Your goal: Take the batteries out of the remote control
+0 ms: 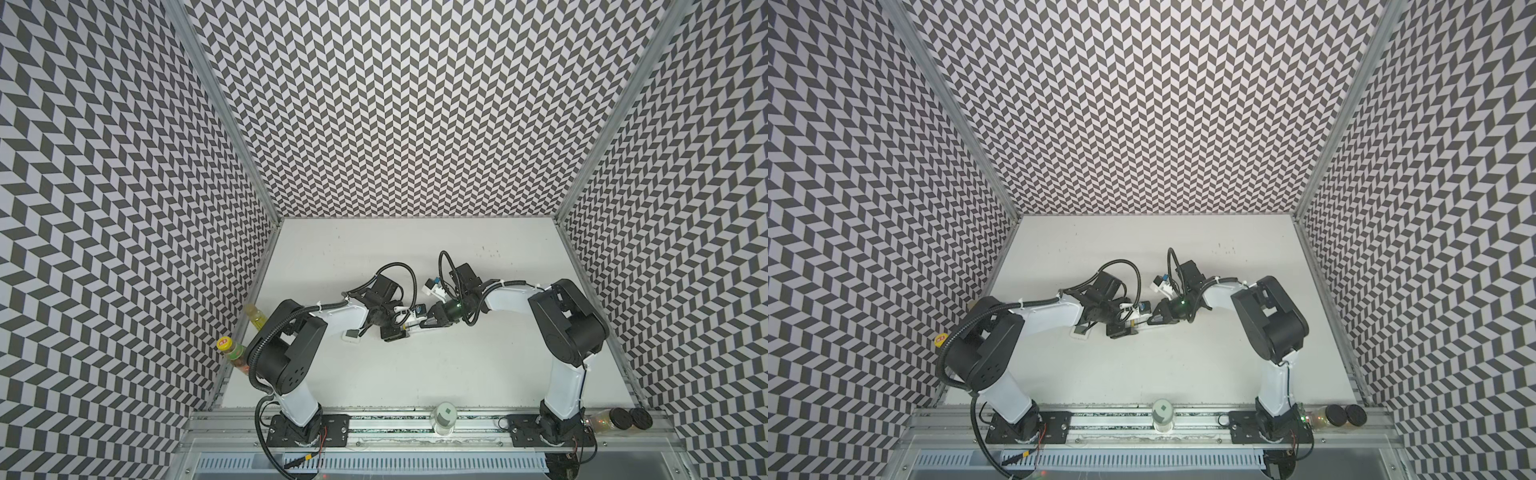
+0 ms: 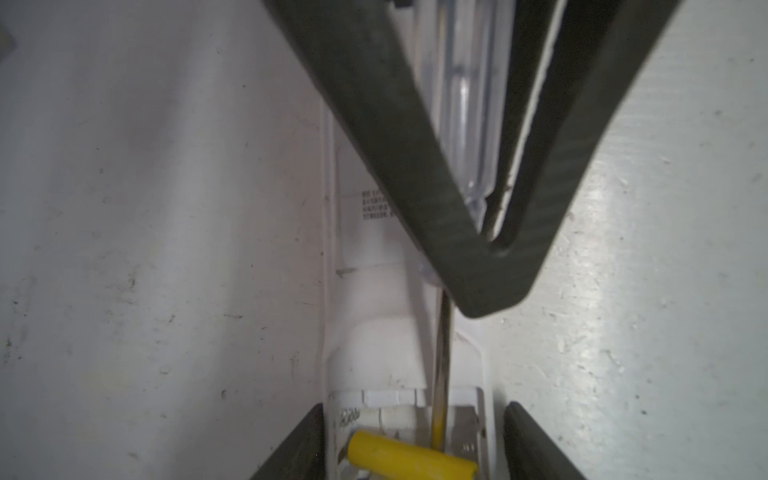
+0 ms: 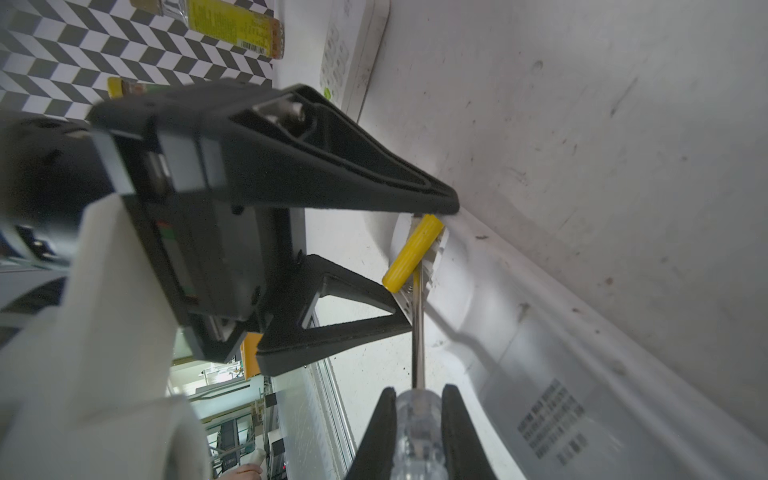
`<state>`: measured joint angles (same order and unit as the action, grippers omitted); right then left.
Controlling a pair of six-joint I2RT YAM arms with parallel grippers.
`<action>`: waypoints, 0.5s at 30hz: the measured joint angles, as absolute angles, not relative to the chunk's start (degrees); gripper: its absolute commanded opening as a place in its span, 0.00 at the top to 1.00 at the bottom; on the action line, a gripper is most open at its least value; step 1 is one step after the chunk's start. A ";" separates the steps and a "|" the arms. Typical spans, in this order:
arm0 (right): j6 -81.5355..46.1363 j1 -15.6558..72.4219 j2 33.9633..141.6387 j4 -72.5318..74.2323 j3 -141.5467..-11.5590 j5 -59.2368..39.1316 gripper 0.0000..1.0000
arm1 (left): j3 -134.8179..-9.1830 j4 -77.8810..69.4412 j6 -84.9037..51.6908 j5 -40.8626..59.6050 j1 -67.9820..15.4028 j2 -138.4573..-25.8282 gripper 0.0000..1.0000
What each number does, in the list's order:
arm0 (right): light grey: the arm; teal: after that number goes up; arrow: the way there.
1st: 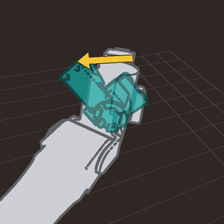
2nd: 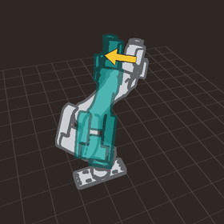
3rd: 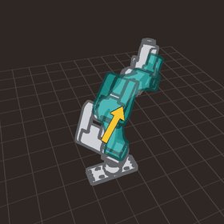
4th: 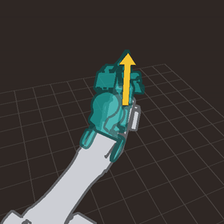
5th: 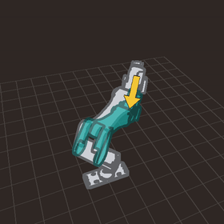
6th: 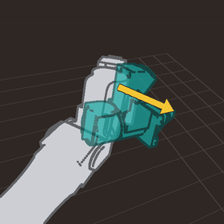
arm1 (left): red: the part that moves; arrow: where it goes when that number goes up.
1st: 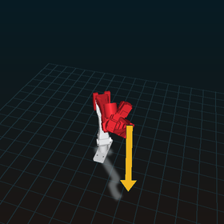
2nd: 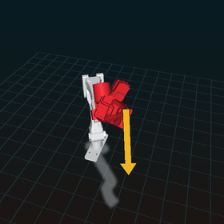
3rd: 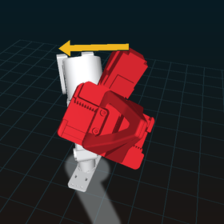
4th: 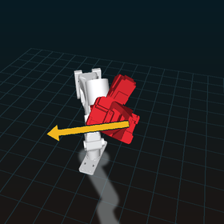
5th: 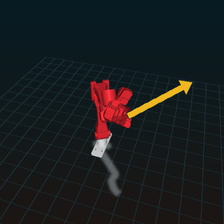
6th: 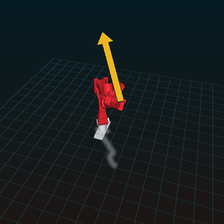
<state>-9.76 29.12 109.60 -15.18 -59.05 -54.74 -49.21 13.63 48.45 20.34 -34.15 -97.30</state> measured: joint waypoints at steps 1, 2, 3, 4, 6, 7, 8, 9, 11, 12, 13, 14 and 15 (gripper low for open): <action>-10.07 29.06 109.60 -14.85 -58.92 -55.00 1.00 | -49.21 13.56 48.47 20.34 -34.28 -97.30 0.22; -10.20 29.06 109.60 -14.83 -58.92 -55.00 1.00 | -49.21 13.52 48.34 20.29 -34.37 -97.27 0.20; -10.28 29.06 109.60 -14.85 -58.92 -55.02 1.00 | -49.21 13.47 48.34 20.32 -34.44 -97.25 0.18; -10.41 29.06 109.60 -14.85 -58.92 -55.09 1.00 | -49.21 13.50 48.18 20.25 -34.48 -97.21 0.17; -10.61 29.06 109.60 -14.79 -58.92 -55.09 1.00 | -49.21 13.61 48.14 20.23 -34.52 -97.08 0.15; -10.70 29.06 109.60 -14.76 -58.92 -55.09 1.00 | -49.21 13.72 48.05 20.18 -34.52 -97.06 0.14; -10.76 29.06 109.60 -14.79 -58.92 -55.09 1.00 | -49.21 13.80 47.92 20.18 -34.52 -97.01 0.14; -10.81 29.06 109.62 -14.81 -58.92 -55.11 1.00 | -49.21 13.91 47.88 20.16 -34.52 -96.97 0.14; -11.03 29.06 109.65 -14.74 -58.92 -55.20 1.00 | -49.21 14.50 47.83 19.86 -34.52 -96.73 0.13; -11.14 29.06 109.65 -14.70 -58.92 -55.20 1.00 | -49.21 14.76 47.83 19.55 -34.52 -96.57 0.13; -11.20 29.06 109.65 -14.70 -58.92 -55.20 1.00 | -49.21 15.00 47.86 19.16 -34.52 -96.40 0.13; -11.20 29.06 109.65 -14.72 -58.92 -55.20 1.00 | -49.21 15.18 47.86 18.74 -34.52 -96.18 0.13; -11.20 29.06 109.65 -14.76 -58.94 -55.20 1.00 | -49.21 15.33 47.86 18.46 -34.52 -95.98 0.13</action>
